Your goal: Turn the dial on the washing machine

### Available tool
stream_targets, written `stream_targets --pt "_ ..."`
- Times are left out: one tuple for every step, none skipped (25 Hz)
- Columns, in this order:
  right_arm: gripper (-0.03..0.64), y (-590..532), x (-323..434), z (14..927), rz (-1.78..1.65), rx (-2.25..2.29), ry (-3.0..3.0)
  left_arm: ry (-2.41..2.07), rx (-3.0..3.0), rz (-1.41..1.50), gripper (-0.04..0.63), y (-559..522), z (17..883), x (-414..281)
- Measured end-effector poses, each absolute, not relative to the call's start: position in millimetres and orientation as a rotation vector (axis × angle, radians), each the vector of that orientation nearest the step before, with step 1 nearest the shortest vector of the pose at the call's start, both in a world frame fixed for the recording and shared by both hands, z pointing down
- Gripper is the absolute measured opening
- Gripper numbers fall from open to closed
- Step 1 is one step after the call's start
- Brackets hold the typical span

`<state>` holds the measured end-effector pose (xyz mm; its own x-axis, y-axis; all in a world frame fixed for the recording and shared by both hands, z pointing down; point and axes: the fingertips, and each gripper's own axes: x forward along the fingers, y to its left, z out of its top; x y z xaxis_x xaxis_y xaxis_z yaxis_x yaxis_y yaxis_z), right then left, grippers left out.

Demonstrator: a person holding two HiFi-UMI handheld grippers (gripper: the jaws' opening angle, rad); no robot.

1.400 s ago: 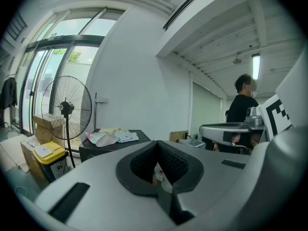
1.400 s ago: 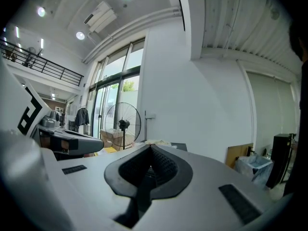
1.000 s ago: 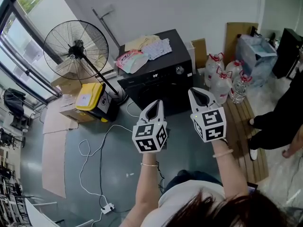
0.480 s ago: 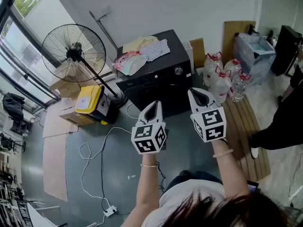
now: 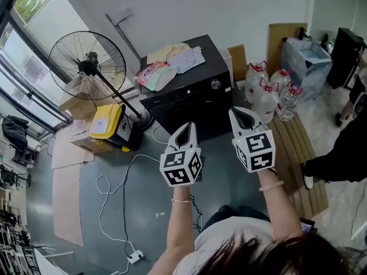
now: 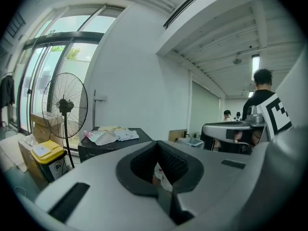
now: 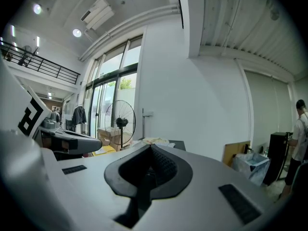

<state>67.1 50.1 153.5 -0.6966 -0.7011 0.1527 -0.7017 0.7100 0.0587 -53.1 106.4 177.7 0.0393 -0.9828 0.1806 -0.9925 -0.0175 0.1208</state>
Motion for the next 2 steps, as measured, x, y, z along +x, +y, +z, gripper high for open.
stream_targets --pt "0.026 51.0 66.6 154.4 0.006 1.137 -2.749 -2.038 2.098 0.066 0.015 107.1 178.7 -54.0" --pt "0.026 51.9 65.9 155.4 0.005 1.137 -2.748 -2.037 2.097 0.065 0.015 108.0 179.7 -54.9"
